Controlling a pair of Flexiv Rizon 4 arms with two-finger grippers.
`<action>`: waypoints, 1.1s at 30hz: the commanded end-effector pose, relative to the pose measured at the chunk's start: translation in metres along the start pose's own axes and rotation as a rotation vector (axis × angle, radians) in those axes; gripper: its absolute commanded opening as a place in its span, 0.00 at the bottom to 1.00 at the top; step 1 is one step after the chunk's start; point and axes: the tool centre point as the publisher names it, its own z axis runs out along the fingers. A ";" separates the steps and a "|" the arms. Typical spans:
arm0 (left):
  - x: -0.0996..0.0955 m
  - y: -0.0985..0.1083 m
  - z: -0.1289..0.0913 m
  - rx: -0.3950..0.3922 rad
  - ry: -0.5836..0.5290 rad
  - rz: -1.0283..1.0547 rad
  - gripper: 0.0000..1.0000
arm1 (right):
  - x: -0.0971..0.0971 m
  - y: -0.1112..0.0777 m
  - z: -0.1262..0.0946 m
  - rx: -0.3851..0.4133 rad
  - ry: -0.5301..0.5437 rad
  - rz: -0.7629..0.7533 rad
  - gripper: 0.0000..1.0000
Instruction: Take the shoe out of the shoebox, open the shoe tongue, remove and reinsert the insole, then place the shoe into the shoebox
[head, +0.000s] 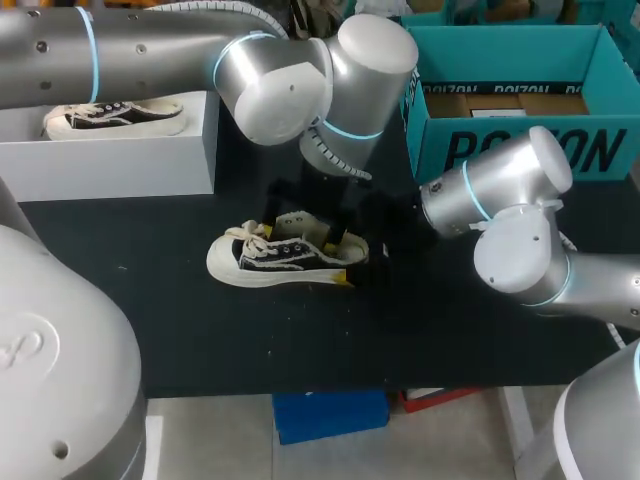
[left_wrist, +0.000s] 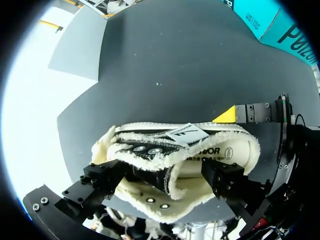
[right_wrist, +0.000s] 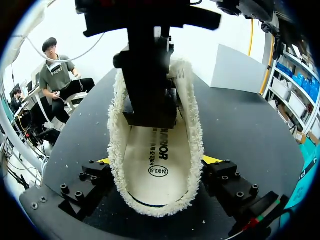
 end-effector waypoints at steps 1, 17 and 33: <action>-0.005 0.000 0.006 -0.002 0.022 -0.010 1.00 | -0.001 0.002 0.002 0.004 -0.001 0.002 0.00; -0.009 -0.004 0.005 -0.007 -0.023 0.025 0.00 | -0.001 0.002 0.002 0.004 -0.001 0.002 0.00; -0.011 -0.001 -0.010 -0.008 0.029 0.054 0.00 | -0.001 0.002 0.002 0.004 -0.001 0.002 0.00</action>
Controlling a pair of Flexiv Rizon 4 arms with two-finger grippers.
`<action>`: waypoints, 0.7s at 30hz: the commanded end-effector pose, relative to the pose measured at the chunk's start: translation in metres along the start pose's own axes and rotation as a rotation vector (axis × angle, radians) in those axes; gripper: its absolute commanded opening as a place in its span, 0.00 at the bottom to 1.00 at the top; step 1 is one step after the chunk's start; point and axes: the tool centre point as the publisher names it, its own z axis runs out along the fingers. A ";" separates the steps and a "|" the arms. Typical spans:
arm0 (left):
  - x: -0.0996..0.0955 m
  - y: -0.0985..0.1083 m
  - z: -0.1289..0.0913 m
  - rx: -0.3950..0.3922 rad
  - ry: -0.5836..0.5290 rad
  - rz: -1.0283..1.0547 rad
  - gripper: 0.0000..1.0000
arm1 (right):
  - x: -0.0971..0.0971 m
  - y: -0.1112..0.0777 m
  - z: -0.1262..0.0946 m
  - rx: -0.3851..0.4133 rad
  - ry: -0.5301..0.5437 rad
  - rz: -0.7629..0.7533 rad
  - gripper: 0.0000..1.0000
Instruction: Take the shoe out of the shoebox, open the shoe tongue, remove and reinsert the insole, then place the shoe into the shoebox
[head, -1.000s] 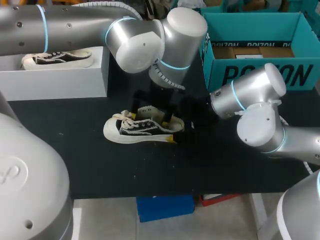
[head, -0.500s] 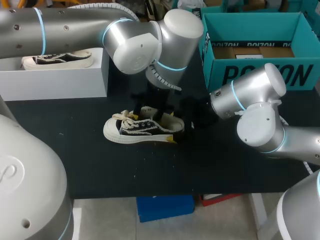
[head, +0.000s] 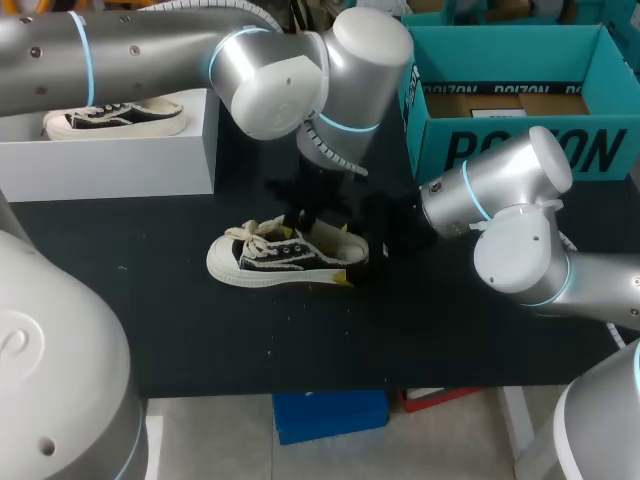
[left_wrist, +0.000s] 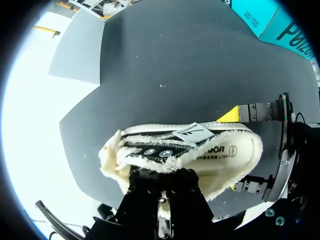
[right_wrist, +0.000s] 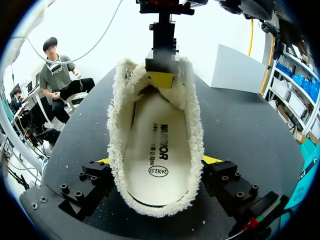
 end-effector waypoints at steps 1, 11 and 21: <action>-0.005 0.003 -0.005 0.004 0.021 0.003 0.00 | -0.001 0.002 0.002 0.004 -0.001 0.002 0.00; -0.014 0.003 -0.026 0.070 0.096 -0.002 0.00 | -0.001 0.002 0.002 0.004 -0.001 0.002 0.00; -0.027 0.006 -0.038 0.139 0.148 -0.014 0.00 | -0.001 0.002 0.002 0.004 -0.001 0.002 0.00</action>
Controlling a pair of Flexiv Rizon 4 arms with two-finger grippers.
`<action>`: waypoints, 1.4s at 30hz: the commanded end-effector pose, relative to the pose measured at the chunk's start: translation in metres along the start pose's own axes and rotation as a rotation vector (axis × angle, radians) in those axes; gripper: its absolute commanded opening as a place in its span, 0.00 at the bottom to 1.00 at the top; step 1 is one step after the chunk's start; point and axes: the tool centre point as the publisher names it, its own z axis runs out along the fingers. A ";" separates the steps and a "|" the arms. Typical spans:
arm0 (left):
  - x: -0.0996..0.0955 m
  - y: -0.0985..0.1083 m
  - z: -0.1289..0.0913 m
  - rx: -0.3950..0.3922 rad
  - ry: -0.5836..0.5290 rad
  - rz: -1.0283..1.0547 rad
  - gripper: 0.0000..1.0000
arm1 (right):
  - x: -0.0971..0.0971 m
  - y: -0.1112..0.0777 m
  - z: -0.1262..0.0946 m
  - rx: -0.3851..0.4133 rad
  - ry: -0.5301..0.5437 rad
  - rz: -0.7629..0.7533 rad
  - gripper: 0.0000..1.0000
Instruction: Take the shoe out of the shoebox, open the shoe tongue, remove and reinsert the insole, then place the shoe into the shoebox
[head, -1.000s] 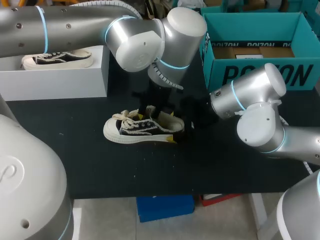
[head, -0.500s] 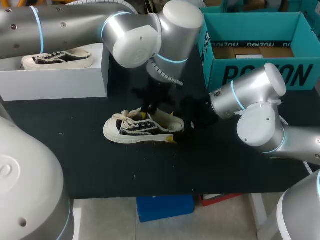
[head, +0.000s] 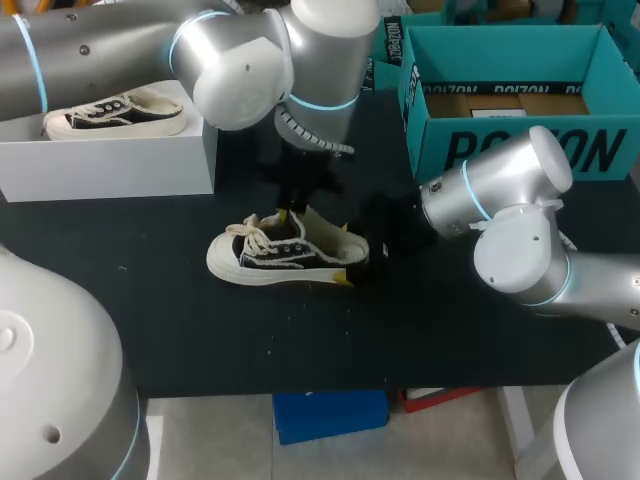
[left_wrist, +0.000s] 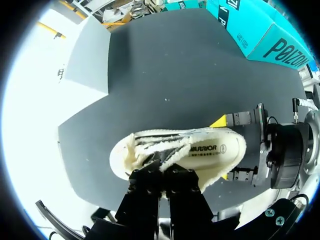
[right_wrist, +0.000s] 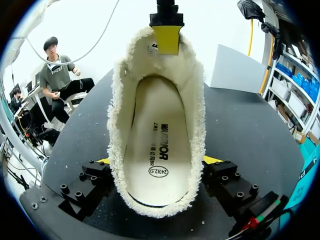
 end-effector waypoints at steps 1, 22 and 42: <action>-0.013 0.008 -0.004 0.037 0.044 -0.005 0.00 | 0.000 0.002 0.002 0.004 0.000 0.002 0.00; -0.053 0.014 0.004 0.076 0.165 -0.086 0.00 | 0.000 0.002 0.002 0.004 0.000 0.002 0.00; -0.072 0.021 0.011 0.125 0.260 -0.124 0.00 | 0.000 0.002 0.002 0.004 0.000 0.002 0.00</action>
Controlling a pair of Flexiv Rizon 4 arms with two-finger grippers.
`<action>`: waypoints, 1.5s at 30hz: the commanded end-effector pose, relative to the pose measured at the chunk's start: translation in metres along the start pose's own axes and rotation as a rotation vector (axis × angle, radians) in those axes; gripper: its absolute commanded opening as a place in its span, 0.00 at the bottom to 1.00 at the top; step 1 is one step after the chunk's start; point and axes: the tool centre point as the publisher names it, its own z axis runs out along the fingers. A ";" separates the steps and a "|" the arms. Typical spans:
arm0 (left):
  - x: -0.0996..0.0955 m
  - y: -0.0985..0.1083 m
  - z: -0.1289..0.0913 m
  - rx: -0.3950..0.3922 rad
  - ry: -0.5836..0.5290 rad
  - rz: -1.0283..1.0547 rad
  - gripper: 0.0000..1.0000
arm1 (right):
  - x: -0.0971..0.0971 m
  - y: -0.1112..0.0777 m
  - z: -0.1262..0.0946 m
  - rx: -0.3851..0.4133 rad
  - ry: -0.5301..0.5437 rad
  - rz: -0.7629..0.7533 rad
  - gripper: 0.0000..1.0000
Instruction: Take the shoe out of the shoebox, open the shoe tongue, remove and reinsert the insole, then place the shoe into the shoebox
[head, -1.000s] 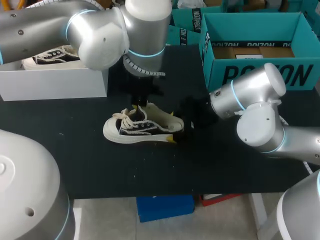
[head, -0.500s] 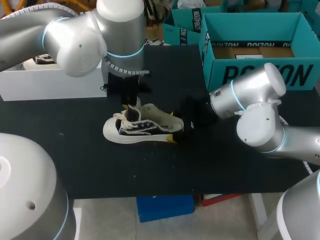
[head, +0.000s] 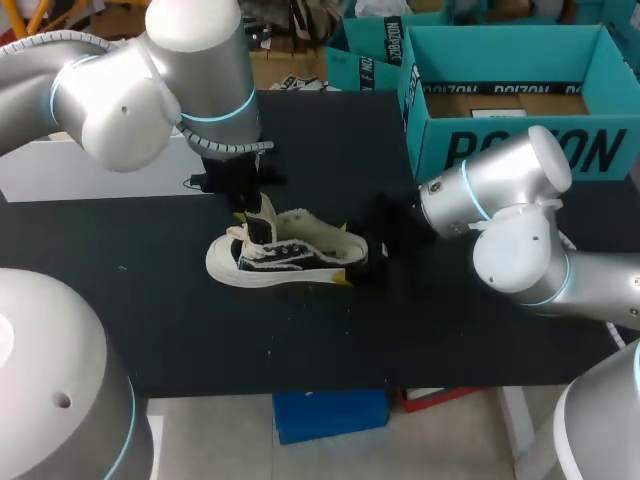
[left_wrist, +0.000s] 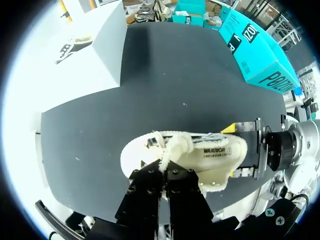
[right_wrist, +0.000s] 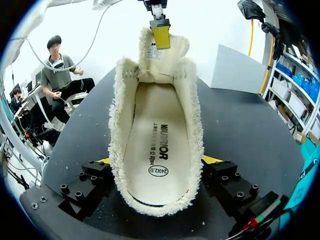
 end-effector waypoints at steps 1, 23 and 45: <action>-0.011 0.008 -0.001 0.020 0.061 -0.001 0.00 | -0.001 0.000 0.002 0.004 0.000 0.002 0.00; -0.023 0.006 0.018 0.003 0.078 -0.038 0.00 | -0.001 0.000 0.002 0.004 0.000 0.002 0.00; 0.009 -0.003 -0.038 -0.208 0.356 0.532 1.00 | -0.001 0.000 0.002 0.004 0.000 0.002 0.00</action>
